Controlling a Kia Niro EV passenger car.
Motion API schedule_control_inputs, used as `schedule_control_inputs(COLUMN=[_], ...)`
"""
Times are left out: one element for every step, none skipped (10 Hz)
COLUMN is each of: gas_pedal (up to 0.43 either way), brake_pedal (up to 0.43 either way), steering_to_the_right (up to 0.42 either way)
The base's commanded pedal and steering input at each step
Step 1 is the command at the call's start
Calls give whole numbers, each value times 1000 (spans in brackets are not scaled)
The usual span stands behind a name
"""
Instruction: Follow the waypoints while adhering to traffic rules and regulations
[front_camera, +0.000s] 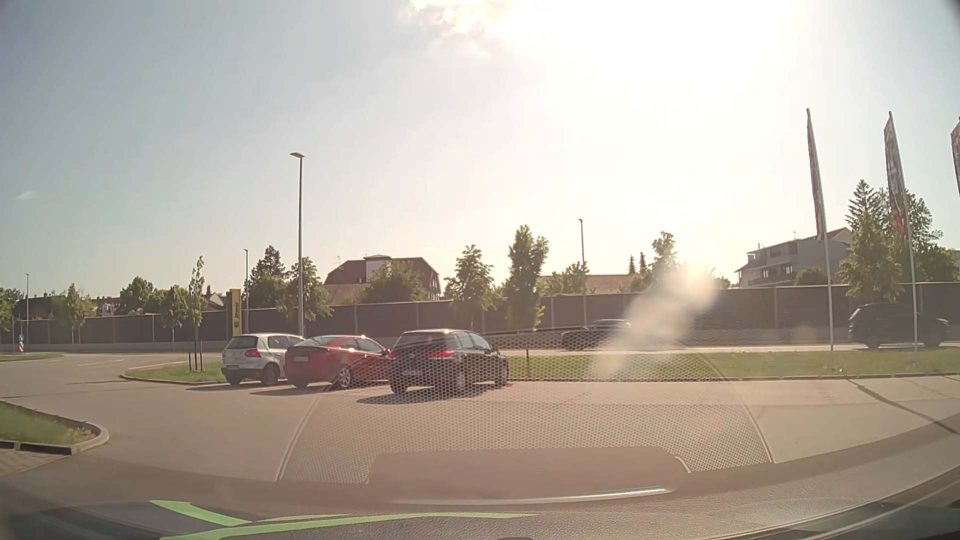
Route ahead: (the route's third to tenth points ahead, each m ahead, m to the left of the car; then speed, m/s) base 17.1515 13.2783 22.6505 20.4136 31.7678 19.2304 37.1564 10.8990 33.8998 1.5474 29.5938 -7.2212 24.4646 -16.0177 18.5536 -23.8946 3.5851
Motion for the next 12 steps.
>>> schedule_control_inputs(gas_pedal=[59,59,59,59,59,59,47,47,47,47,47,47], brake_pedal=[0,0,0,0,0,0,0,0,0,0,0,0], steering_to_the_right=[-122,-128,-135,-150,-159,-171,-192,-220,-243,-261,-282,-302])
